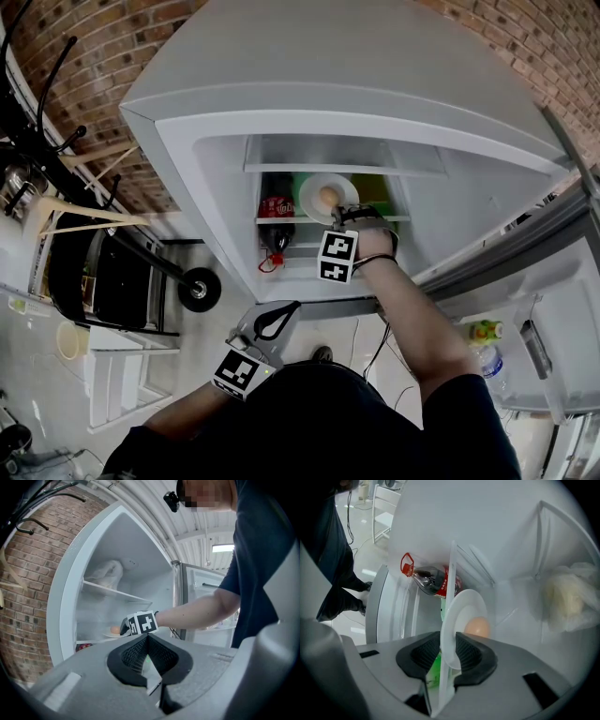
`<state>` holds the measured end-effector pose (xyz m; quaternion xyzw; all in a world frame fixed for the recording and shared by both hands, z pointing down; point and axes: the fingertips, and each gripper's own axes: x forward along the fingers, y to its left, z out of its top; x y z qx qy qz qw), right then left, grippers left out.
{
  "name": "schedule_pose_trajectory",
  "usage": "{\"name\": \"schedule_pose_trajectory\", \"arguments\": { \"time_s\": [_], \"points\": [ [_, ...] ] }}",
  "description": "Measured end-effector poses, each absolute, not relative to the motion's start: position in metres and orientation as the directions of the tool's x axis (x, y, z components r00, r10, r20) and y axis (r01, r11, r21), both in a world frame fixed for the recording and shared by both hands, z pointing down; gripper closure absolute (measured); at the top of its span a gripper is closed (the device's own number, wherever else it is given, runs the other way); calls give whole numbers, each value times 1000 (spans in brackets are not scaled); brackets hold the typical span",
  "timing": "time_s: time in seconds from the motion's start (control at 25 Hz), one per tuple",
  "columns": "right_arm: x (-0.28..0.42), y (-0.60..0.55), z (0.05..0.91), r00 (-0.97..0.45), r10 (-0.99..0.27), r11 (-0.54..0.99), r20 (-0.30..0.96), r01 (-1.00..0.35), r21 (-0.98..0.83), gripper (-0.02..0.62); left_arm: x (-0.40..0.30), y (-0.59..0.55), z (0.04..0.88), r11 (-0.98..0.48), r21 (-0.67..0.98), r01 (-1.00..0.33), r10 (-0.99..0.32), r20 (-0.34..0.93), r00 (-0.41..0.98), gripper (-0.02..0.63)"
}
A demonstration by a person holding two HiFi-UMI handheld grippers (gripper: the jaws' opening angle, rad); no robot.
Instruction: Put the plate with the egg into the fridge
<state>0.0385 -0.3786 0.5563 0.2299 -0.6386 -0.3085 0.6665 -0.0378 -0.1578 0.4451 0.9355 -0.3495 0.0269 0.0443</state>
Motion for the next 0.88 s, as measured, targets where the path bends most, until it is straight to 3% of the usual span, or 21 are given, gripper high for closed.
{"name": "schedule_pose_trajectory", "arguments": {
  "time_s": [0.32, 0.72, 0.88],
  "points": [
    [36, -361, 535, -57, -741, 669, 669, 31, 743, 474, -33, -157, 443, -766, 66, -640, -635, 84, 768, 603],
    [26, -302, 507, -194, -768, 639, 610, -183, 747, 476, -25, -160, 436, -773, 75, -629, -626, 66, 777, 603],
    [22, -275, 498, -274, -759, 651, 590, -337, 680, 500, -22, -160, 436, -773, 87, -628, -625, 61, 778, 603]
  ]
}}
